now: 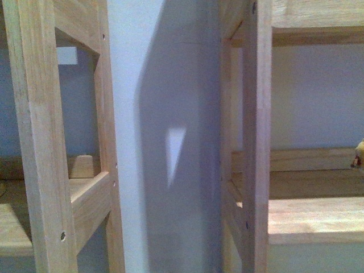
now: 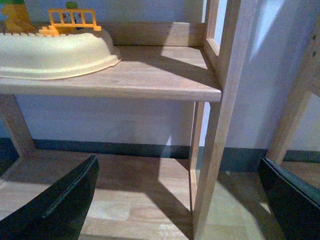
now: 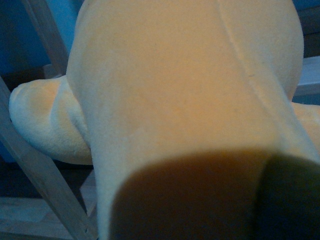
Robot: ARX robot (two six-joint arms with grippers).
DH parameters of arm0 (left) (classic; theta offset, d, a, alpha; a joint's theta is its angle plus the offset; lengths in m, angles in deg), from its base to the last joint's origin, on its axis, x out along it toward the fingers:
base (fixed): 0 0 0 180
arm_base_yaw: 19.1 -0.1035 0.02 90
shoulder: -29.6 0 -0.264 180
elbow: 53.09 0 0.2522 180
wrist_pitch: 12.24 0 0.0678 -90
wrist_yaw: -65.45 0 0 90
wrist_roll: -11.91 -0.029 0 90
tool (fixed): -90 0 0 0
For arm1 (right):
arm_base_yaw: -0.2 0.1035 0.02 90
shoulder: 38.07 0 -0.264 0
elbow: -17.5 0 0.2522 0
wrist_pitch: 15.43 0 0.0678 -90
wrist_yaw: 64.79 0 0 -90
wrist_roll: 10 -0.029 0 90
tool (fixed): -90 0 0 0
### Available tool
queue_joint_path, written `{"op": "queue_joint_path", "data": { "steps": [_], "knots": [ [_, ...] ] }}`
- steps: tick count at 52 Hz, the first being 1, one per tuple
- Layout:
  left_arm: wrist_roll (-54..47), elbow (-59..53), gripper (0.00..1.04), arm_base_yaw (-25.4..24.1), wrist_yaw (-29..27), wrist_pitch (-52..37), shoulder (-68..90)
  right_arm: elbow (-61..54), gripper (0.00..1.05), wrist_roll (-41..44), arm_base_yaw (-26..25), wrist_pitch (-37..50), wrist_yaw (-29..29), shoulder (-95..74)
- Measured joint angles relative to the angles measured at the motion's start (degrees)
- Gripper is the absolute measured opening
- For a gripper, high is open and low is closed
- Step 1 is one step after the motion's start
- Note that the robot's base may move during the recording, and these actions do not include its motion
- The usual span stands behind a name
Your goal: Put away toys
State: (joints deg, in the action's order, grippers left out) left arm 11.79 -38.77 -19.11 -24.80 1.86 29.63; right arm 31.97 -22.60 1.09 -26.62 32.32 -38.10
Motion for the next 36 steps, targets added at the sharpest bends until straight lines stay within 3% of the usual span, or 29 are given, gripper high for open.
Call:
{"op": "queue_joint_path", "data": {
  "steps": [36],
  "knots": [
    [0.00,0.00,0.99,0.02,0.24,0.00,0.00,0.00,0.22,-0.02,0.00,0.00,-0.68,0.00]
  ]
}}
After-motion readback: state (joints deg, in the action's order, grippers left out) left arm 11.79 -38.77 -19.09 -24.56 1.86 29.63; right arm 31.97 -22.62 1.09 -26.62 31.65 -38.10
